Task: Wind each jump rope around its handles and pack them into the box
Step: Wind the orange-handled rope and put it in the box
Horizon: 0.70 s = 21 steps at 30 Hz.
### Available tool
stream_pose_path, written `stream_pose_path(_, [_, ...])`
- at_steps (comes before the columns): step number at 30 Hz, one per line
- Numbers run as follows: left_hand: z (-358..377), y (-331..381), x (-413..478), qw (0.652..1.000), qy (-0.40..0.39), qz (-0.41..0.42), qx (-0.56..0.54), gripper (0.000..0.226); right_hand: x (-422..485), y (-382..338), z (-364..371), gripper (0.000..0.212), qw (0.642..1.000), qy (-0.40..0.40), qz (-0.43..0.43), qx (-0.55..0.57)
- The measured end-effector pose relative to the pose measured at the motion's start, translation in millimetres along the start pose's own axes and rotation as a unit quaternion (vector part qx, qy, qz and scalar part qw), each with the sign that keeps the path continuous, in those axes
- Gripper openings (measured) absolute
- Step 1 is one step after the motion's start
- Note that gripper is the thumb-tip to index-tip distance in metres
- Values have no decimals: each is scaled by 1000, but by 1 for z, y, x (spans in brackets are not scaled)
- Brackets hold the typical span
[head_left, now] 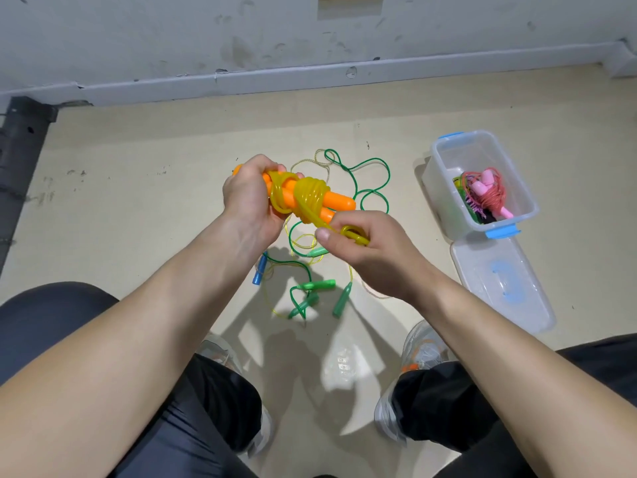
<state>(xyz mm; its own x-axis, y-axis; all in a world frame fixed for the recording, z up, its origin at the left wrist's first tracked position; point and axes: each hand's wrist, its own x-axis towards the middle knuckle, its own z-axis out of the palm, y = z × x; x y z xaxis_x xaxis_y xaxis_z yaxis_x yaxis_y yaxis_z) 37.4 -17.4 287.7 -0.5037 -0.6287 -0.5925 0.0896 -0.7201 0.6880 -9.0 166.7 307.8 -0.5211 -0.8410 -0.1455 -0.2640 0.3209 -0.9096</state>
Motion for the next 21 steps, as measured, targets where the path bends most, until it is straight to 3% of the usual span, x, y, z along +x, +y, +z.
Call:
stream_pose_path(9, [0,5,-1,999,-7,-13,-30,9,-2,12,0,36,995,102,4,15])
stream_pose_path(16, [4,4,-7,996,-51,-64,-40,21,11,34,-14,20,997,-12,8,74])
stream_pose_path(19, [4,5,-6,987,-110,-109,-41,22,12,33,-24,27,994,-65,10,93])
stream_pose_path(21, [3,4,-5,978,-160,-132,-16,23,13,32,-30,18,991,-93,14,93])
